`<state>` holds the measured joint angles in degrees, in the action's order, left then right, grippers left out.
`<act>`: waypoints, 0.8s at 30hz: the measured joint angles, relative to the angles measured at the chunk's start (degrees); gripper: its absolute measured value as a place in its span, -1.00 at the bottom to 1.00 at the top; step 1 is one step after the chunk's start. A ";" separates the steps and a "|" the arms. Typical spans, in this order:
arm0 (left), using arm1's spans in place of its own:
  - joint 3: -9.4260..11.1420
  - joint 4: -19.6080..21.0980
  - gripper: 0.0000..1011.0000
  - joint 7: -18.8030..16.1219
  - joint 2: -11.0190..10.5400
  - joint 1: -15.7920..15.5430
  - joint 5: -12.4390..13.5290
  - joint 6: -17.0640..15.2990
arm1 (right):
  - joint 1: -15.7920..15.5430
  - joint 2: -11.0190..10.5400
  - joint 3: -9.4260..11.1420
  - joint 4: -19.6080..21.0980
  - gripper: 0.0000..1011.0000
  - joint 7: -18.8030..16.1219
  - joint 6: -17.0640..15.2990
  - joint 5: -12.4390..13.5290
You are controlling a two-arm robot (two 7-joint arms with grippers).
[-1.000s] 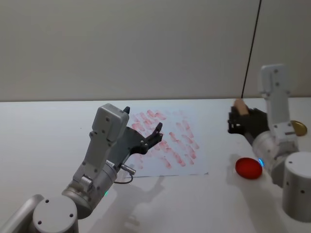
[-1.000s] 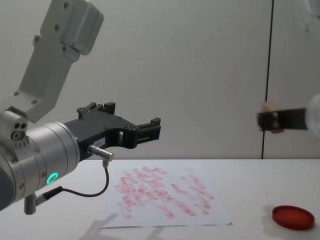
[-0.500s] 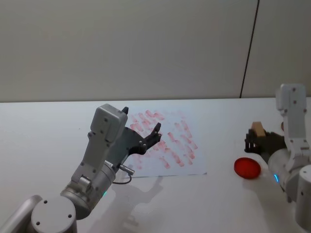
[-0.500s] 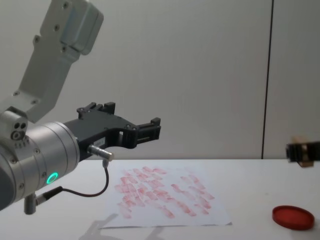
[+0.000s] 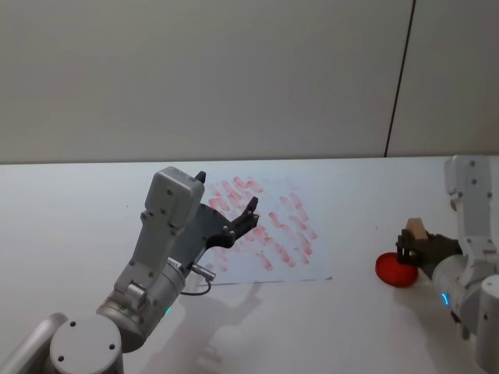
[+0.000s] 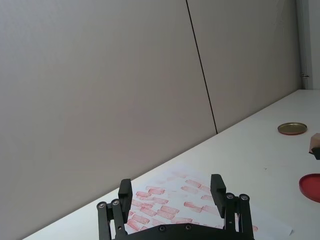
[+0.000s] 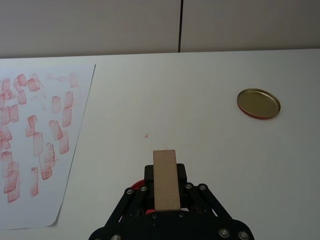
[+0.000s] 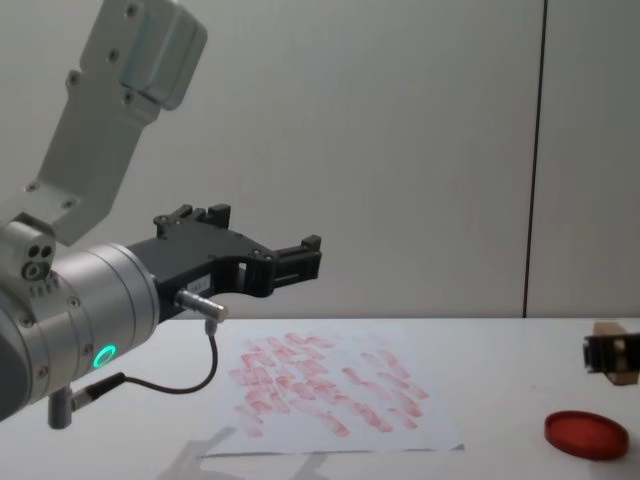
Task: Use the one hand to pick up the stamp and affix it onto the A4 paper.
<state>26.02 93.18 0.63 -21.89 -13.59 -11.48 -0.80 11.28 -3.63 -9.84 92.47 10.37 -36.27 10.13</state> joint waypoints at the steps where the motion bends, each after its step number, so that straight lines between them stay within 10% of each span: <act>1: 0.00 0.00 0.96 0.00 0.00 0.00 0.00 0.00 | 0.04 0.02 0.01 -0.13 -0.54 -0.09 0.01 0.04; 10: 0.00 0.00 0.96 0.00 0.00 0.00 0.00 0.00 | 1.00 0.62 0.19 -2.64 -0.54 -1.12 0.00 0.21; 24: 0.00 0.00 0.96 0.00 0.00 0.00 0.00 0.00 | 1.60 1.22 0.23 -4.34 0.24 -2.24 0.16 -0.54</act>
<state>26.02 93.18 0.63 -21.89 -13.59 -11.48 -0.80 12.88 -2.41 -9.61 88.13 8.13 -36.11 9.59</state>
